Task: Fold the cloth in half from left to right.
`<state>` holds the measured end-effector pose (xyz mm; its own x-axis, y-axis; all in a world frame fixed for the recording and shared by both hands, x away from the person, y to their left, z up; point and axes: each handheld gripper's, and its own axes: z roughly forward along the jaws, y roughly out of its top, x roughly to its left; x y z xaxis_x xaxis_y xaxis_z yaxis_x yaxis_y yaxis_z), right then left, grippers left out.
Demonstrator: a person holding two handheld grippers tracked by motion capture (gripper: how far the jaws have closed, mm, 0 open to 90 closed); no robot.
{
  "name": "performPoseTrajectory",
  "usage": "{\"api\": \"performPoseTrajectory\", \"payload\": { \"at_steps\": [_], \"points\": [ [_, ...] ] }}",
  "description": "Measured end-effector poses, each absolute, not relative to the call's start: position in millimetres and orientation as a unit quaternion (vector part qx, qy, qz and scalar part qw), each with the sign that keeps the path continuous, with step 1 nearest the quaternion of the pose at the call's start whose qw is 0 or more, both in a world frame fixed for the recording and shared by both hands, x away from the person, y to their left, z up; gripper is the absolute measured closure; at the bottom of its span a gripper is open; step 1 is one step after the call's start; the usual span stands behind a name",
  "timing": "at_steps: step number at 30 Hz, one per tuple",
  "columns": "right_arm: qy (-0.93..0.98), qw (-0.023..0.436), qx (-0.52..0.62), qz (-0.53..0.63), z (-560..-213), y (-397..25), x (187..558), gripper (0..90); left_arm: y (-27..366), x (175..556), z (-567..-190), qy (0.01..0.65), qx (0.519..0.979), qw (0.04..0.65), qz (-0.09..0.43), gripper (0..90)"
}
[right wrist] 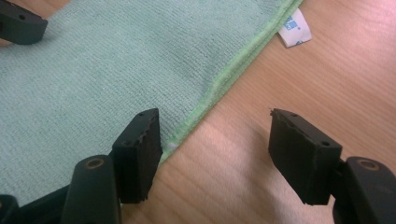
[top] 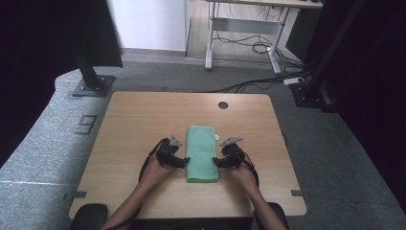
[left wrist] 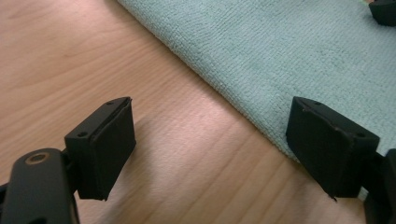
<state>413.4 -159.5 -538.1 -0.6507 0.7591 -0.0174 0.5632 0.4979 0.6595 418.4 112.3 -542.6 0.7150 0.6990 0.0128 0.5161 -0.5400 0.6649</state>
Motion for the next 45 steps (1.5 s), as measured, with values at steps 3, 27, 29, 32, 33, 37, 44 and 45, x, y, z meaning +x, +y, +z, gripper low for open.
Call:
{"api": "performPoseTrajectory", "payload": {
  "at_steps": [3, 27, 29, 32, 33, 37, 44, 45],
  "points": [
    [0.851, 0.157, 0.387, 0.318, -538.5, -153.6, 416.9, 34.2, 118.3, 422.8, -542.4, 0.361, 0.862, 0.326, 0.142, 15.7],
    [0.848, 0.159, 0.384, 0.328, -539.8, -134.9, 436.8, 29.8, 134.8, 432.2, -541.7, 0.378, 0.847, 0.339, 0.157, 14.8],
    [0.848, 0.156, 0.383, 0.333, -538.9, -135.7, 435.8, 28.8, 134.2, 429.4, -539.4, 0.375, 0.847, 0.346, 0.153, 14.7],
    [0.848, 0.153, 0.38, 0.337, -536.1, -137.3, 433.4, 26.6, 133.8, 424.6, -536.0, 0.368, 0.848, 0.351, 0.148, 14.4],
    [0.847, 0.154, 0.379, 0.339, -534.9, -137.7, 432.3, 25.6, 133.9, 422.8, -534.9, 0.366, 0.85, 0.35, 0.148, 14.4],
    [0.846, 0.154, 0.375, 0.346, -529.5, -142.0, 426.0, 22.5, 137.7, 414.2, -530.3, 0.359, 0.853, 0.351, 0.144, 14.0],
    [0.849, 0.142, 0.368, 0.352, -523.5, -155.0, 411.3, 16.8, 154.7, 396.6, -523.0, 0.36, 0.85, 0.361, 0.137, 13.9],
    [0.849, 0.141, 0.369, 0.35, -523.0, -157.0, 409.1, 15.4, 156.7, 393.8, -522.1, 0.359, 0.85, 0.361, 0.137, 13.9]
  ]
}}
